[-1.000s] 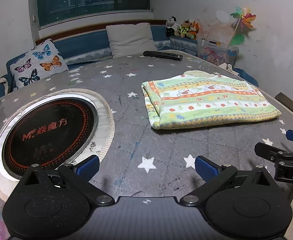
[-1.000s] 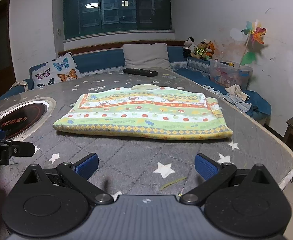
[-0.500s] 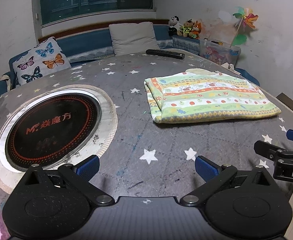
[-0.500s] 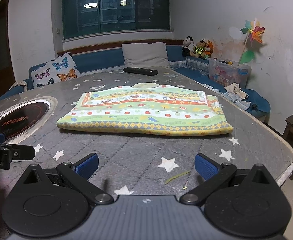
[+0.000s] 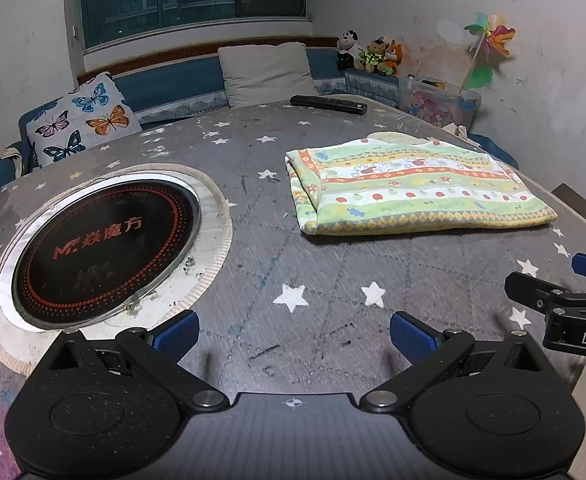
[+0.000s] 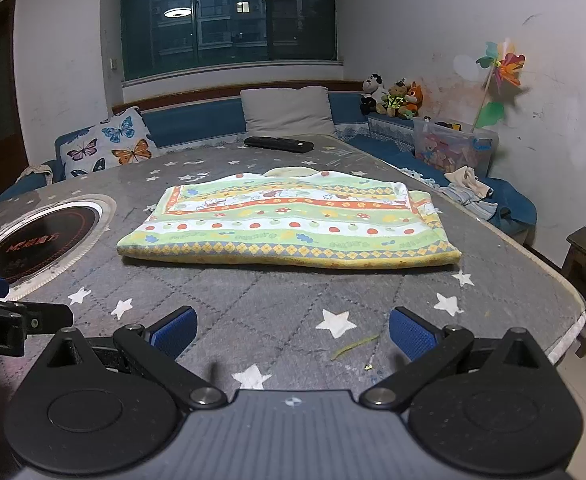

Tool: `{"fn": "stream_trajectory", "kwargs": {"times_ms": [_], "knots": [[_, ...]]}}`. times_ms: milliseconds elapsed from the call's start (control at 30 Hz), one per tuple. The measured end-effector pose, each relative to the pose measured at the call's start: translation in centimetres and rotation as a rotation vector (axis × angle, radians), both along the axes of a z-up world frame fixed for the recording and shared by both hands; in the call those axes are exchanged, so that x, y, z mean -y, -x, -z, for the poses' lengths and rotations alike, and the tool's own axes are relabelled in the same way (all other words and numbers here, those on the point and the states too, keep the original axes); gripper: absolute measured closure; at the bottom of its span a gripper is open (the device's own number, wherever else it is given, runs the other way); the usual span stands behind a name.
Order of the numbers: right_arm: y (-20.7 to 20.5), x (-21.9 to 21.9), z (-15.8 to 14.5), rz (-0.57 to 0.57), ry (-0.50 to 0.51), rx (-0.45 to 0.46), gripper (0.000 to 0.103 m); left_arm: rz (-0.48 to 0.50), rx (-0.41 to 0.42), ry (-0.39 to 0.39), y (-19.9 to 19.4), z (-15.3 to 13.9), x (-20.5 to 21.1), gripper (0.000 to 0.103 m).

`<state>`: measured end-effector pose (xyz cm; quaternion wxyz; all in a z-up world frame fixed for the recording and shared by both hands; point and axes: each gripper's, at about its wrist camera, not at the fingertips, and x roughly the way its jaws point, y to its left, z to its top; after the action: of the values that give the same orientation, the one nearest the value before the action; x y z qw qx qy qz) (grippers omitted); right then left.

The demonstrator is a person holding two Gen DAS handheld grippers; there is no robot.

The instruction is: Fold clothes

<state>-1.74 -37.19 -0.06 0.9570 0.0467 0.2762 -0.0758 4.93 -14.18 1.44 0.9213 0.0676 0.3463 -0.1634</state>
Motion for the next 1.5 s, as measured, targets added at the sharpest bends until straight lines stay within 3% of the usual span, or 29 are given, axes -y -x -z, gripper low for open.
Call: {"fn": "stream_trajectory", "kwargs": {"times_ms": [1500], "knots": [[2.7,-1.3,-1.8,-0.019,-0.003,0.064,0.000,0.019,0.053,0.003,3.7,-1.6,0.6,0.000]]}}
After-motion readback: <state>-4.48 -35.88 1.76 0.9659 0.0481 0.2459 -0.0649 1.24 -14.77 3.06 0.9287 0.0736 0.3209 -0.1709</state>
